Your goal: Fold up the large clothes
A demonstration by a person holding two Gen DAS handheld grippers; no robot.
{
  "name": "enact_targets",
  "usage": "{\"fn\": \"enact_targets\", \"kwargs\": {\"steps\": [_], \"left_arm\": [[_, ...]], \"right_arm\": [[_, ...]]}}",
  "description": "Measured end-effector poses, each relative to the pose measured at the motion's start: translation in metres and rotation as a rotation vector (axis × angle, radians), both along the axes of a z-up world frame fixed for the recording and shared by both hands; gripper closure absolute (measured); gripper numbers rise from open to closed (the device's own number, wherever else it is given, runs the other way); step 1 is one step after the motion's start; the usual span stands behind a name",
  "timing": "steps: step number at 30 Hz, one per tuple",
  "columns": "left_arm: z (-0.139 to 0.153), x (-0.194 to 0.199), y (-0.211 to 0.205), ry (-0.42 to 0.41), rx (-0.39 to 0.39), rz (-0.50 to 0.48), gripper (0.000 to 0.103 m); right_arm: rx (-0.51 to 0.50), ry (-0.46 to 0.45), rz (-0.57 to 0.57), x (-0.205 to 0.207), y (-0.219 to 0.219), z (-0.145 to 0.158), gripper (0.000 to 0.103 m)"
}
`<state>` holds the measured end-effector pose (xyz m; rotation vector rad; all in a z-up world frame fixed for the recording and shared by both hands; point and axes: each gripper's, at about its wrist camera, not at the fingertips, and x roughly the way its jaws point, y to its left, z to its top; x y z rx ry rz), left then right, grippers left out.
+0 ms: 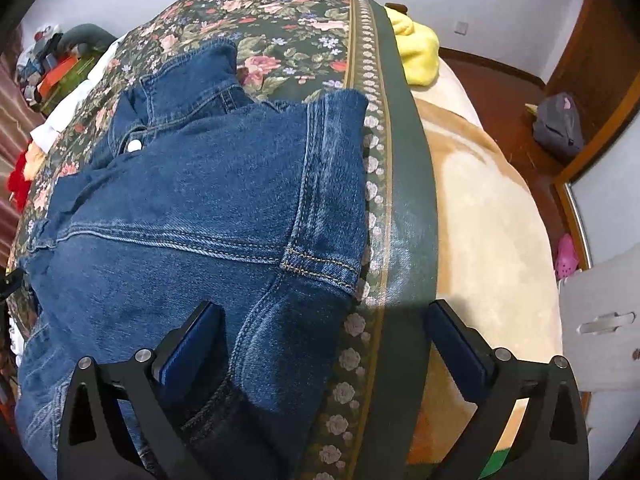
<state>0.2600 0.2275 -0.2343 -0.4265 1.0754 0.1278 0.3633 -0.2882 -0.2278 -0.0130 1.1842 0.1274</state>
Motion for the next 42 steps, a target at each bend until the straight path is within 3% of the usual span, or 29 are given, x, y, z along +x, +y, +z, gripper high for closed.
{"fn": "enact_targets", "kwargs": {"steps": [6, 12, 18, 21, 23, 28, 30, 32, 34, 37, 40, 42], "left_arm": [[0.031, 0.030, 0.001, -0.070, 0.010, -0.009, 0.028], [0.021, 0.076, 0.003, -0.038, -0.018, -0.032, 0.028], [-0.024, 0.115, 0.008, 0.053, -0.114, -0.034, 0.028], [-0.034, 0.127, 0.010, 0.034, -0.141, -0.047, 0.028], [-0.036, 0.136, 0.008, 0.027, -0.151, -0.068, 0.028], [-0.048, 0.165, -0.006, 0.050, -0.135, -0.123, 0.029], [-0.050, 0.176, -0.013, 0.062, -0.115, -0.129, 0.041], [-0.053, 0.182, -0.018, 0.082, -0.086, -0.106, 0.067], [-0.053, 0.183, -0.020, 0.086, -0.089, -0.096, 0.077], [-0.040, 0.177, -0.024, 0.051, -0.031, -0.083, 0.082], [-0.010, 0.170, -0.036, -0.030, 0.150, -0.125, 0.083], [0.009, 0.168, -0.035, -0.068, 0.193, -0.119, 0.083]], "right_arm": [[0.005, -0.097, 0.019, 0.007, -0.003, 0.038, 0.000], [0.090, -0.149, 0.032, 0.033, -0.006, 0.060, 0.000], [0.165, -0.097, -0.014, 0.073, -0.011, 0.037, 0.003], [0.236, -0.034, -0.040, 0.089, -0.016, 0.016, 0.014], [0.282, 0.025, -0.028, 0.099, -0.015, 0.000, 0.028], [0.289, -0.003, 0.016, 0.103, 0.001, -0.003, 0.035], [0.289, -0.012, 0.019, 0.104, 0.005, -0.004, 0.042], [0.296, -0.016, 0.029, 0.105, 0.010, -0.005, 0.057], [0.303, -0.030, 0.035, 0.106, 0.013, -0.001, 0.071], [0.256, -0.100, 0.063, 0.106, 0.022, 0.015, 0.079], [0.216, -0.195, 0.112, 0.108, 0.039, 0.043, 0.081], [0.196, -0.238, 0.143, 0.113, 0.053, 0.057, 0.082]]}}
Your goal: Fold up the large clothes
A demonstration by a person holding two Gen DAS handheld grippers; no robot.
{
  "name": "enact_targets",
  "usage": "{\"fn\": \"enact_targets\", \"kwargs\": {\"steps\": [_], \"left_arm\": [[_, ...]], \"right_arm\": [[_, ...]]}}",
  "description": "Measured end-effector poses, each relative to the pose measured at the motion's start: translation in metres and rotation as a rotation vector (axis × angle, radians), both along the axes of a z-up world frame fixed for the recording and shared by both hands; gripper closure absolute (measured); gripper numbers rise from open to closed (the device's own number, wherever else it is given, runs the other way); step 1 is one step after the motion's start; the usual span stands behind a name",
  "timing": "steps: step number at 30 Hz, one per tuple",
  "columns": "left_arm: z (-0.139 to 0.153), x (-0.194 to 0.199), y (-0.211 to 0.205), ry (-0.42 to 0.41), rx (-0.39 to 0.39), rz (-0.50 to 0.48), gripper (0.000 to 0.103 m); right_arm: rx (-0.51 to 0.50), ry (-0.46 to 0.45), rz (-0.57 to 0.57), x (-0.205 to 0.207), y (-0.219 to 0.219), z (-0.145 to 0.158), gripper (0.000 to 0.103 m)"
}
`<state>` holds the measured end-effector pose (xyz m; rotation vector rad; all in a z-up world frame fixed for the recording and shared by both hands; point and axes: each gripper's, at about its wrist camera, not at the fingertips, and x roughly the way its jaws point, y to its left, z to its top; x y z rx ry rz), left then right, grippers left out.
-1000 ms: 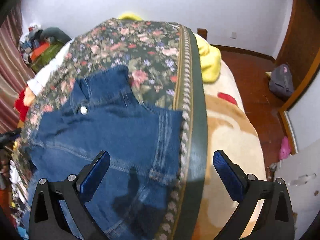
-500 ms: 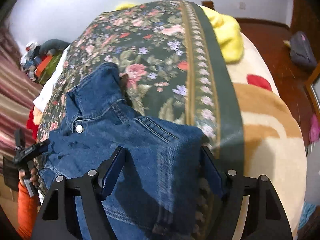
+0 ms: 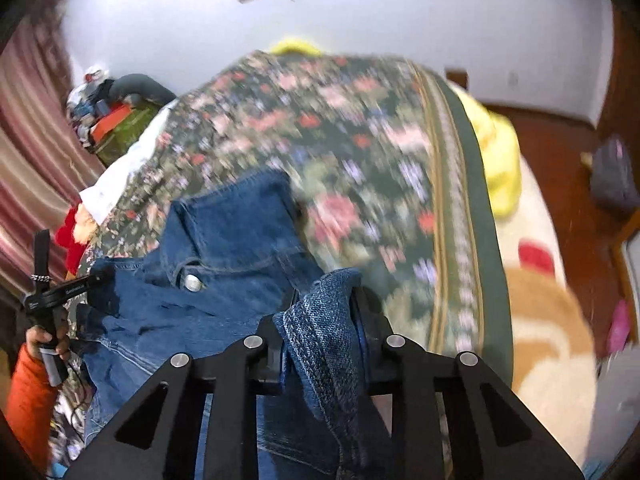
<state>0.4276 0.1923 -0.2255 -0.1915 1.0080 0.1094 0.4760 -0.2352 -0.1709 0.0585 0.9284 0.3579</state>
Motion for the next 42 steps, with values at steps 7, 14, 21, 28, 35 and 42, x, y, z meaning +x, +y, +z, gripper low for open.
{"fn": "enact_targets", "kwargs": {"steps": [7, 14, 21, 28, 35, 42], "left_arm": [[0.051, -0.001, 0.033, -0.140, 0.034, 0.102, 0.084], [-0.014, 0.018, 0.082, 0.004, 0.001, 0.193, 0.083], [-0.049, 0.030, 0.084, 0.081, 0.038, 0.202, 0.071], [-0.044, 0.023, 0.077, 0.103, 0.084, 0.178, 0.059], [-0.010, -0.003, 0.067, 0.088, 0.039, 0.166, 0.059], [0.062, -0.052, 0.050, -0.047, 0.009, 0.122, 0.059]], "right_arm": [[-0.047, -0.049, 0.035, 0.042, 0.052, 0.007, 0.082], [-0.162, -0.025, 0.019, 0.075, 0.080, -0.034, 0.082], [-0.290, 0.012, -0.032, 0.089, 0.061, -0.072, 0.046], [-0.157, 0.130, -0.094, 0.087, 0.027, -0.070, 0.020], [-0.137, 0.097, -0.069, 0.057, 0.028, -0.025, 0.020], [-0.069, -0.012, -0.033, 0.000, 0.023, 0.050, 0.020]]}}
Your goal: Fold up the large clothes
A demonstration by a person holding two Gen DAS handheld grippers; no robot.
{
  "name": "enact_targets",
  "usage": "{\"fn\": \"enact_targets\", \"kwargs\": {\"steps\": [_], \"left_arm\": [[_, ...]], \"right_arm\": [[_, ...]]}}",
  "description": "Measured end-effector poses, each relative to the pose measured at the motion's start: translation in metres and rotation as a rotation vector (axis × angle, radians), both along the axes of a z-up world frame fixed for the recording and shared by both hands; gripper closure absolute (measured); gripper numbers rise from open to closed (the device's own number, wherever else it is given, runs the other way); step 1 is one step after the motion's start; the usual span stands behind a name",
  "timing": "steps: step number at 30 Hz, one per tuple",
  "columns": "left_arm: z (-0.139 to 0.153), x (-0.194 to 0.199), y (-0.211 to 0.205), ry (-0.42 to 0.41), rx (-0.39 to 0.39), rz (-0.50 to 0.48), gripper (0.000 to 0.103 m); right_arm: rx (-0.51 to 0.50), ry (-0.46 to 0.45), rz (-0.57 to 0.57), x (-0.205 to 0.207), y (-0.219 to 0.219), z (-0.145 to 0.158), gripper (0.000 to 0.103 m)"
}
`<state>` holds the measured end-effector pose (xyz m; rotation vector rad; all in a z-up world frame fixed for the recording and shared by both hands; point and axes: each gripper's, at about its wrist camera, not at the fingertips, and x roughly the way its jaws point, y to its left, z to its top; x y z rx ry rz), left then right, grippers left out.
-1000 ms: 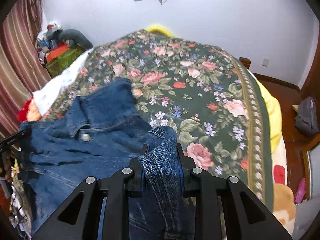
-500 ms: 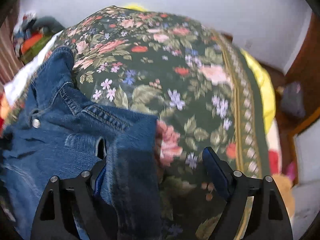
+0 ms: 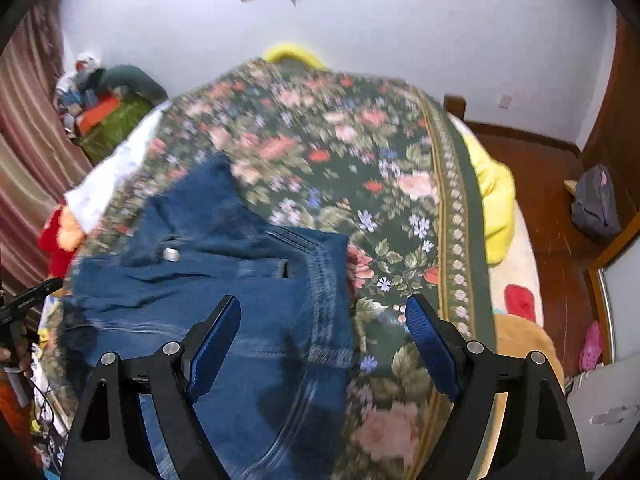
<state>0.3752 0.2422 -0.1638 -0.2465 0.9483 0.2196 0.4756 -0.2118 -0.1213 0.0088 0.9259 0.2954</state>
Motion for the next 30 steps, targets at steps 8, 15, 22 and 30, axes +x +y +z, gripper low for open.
{"fn": "enact_targets", "kwargs": {"steps": [8, 15, 22, 30], "left_arm": [[0.063, -0.064, -0.038, -0.142, 0.010, -0.087, 0.053], [0.074, -0.119, -0.060, -0.187, -0.018, -0.138, 0.036], [0.040, -0.159, -0.052, -0.091, -0.033, -0.118, 0.027], [-0.062, -0.196, -0.027, 0.155, -0.215, -0.039, 0.027]], "right_arm": [[0.024, -0.136, 0.071, -0.078, 0.002, 0.063, 0.020], [0.056, -0.154, 0.132, -0.146, 0.000, 0.074, 0.019], [0.018, -0.037, 0.147, -0.187, -0.008, 0.027, 0.019], [0.053, 0.151, 0.105, -0.210, -0.022, -0.043, 0.019]]}}
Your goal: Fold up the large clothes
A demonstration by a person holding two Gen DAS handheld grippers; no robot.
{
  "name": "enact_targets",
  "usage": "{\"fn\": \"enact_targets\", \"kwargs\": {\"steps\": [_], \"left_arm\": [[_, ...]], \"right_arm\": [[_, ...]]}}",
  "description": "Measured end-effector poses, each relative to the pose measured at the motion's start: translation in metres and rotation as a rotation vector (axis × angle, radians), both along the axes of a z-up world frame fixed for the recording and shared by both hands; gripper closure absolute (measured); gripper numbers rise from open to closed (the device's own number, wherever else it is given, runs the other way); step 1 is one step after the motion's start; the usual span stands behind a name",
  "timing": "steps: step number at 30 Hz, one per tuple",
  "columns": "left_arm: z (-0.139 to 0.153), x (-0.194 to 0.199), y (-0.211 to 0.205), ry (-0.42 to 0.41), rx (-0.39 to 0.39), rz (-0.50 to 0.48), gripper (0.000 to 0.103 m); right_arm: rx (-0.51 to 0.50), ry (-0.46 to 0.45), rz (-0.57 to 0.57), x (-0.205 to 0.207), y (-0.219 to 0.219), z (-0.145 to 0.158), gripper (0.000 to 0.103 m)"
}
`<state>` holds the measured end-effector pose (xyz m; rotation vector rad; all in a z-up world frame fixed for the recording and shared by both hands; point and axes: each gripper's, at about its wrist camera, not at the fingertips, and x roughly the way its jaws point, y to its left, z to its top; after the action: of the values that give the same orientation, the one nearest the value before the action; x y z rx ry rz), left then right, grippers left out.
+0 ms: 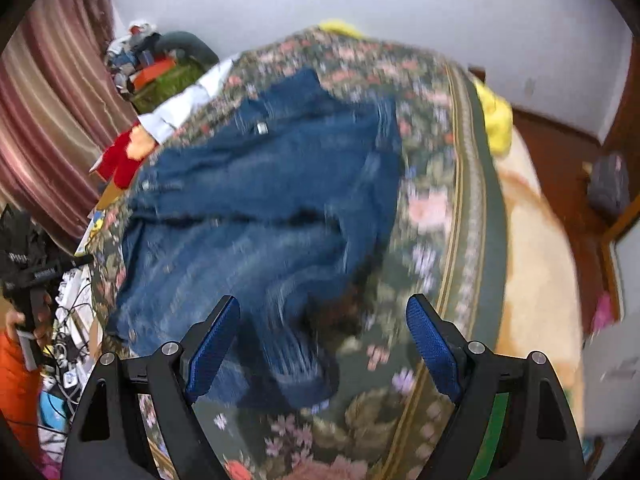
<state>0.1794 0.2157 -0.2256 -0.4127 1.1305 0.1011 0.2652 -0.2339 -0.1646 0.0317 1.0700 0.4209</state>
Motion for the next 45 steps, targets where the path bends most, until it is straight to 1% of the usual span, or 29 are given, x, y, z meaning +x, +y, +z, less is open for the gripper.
{"fn": "enact_targets", "kwargs": {"steps": [2, 5, 7, 10, 12, 13, 15, 16, 17, 18, 19, 20, 21, 22, 23, 26, 28, 31, 34, 35, 40, 43, 45], "left_arm": [[-0.025, -0.007, -0.001, 0.054, -0.037, 0.011, 0.027], [-0.055, -0.015, -0.007, 0.122, -0.070, 0.034, 0.027], [-0.067, -0.017, -0.013, 0.136, -0.094, 0.036, 0.027], [-0.075, -0.016, -0.024, 0.134, -0.113, 0.033, 0.027], [-0.078, -0.014, -0.029, 0.119, -0.160, 0.036, 0.027], [-0.081, -0.013, -0.032, 0.124, -0.173, 0.044, 0.027], [-0.082, -0.011, -0.037, 0.125, -0.156, 0.045, 0.028], [-0.082, -0.009, -0.039, 0.121, -0.146, 0.039, 0.033], [-0.079, -0.006, -0.043, 0.113, -0.128, 0.029, 0.040], [-0.075, -0.006, -0.047, 0.104, -0.111, 0.018, 0.043], [-0.068, -0.007, -0.052, 0.091, -0.074, 0.002, 0.055], [-0.062, -0.006, -0.056, 0.082, -0.039, -0.007, 0.068], [-0.056, -0.007, -0.060, 0.073, -0.009, -0.019, 0.075], [-0.051, -0.008, -0.062, 0.060, 0.004, -0.031, 0.078], [-0.042, -0.009, -0.064, 0.034, 0.004, -0.039, 0.079], [-0.014, -0.009, -0.072, -0.047, 0.001, -0.058, 0.081], [0.007, -0.005, -0.077, -0.104, 0.009, -0.070, 0.081], [0.048, 0.006, -0.087, -0.211, 0.050, -0.089, 0.082], [0.080, 0.023, -0.074, -0.298, 0.055, -0.095, 0.082], [0.086, 0.028, -0.062, -0.314, 0.051, -0.092, 0.082], [0.116, 0.059, -0.044, -0.381, 0.035, -0.050, 0.083], [0.119, 0.082, -0.019, -0.407, 0.043, 0.016, 0.082], [0.115, 0.102, 0.003, -0.402, 0.019, 0.087, 0.082]], "right_arm": [[0.037, 0.037, -0.020, -0.003, -0.005, -0.011, 0.019], [0.125, 0.095, -0.055, -0.005, -0.014, -0.022, 0.019], [0.170, 0.124, -0.076, -0.005, -0.018, -0.027, 0.019], [0.180, 0.134, -0.059, -0.005, -0.014, -0.029, 0.019], [0.181, 0.129, -0.042, -0.006, -0.009, -0.030, 0.020], [0.184, 0.126, -0.034, -0.006, -0.006, -0.030, 0.022], [0.201, 0.135, -0.015, -0.003, -0.003, -0.029, 0.031], [0.221, 0.148, -0.006, -0.003, -0.001, -0.032, 0.039], [0.234, 0.154, -0.005, -0.002, -0.001, -0.033, 0.046], [0.242, 0.163, -0.013, -0.001, 0.000, -0.035, 0.047], [0.244, 0.159, -0.017, -0.001, 0.000, -0.036, 0.051], [0.247, 0.158, -0.017, -0.001, 0.001, -0.036, 0.056], [0.250, 0.158, -0.017, -0.001, 0.001, -0.035, 0.059], [0.256, 0.158, -0.016, -0.001, 0.002, -0.035, 0.067], [0.267, 0.153, -0.010, -0.001, 0.003, -0.032, 0.072], [0.280, 0.104, 0.007, -0.002, 0.006, -0.019, 0.078], [0.290, 0.074, 0.018, 0.000, 0.008, -0.008, 0.078], [0.312, 0.022, 0.023, 0.007, 0.010, 0.012, 0.080], [0.317, -0.037, 0.025, 0.018, 0.015, 0.029, 0.081], [0.320, -0.052, 0.022, 0.022, 0.017, 0.033, 0.081], [0.344, -0.119, -0.012, 0.057, 0.022, 0.055, 0.082], [0.331, -0.178, -0.055, 0.085, 0.021, 0.067, 0.083], [0.299, -0.212, -0.100, 0.112, 0.020, 0.069, 0.084]]}}
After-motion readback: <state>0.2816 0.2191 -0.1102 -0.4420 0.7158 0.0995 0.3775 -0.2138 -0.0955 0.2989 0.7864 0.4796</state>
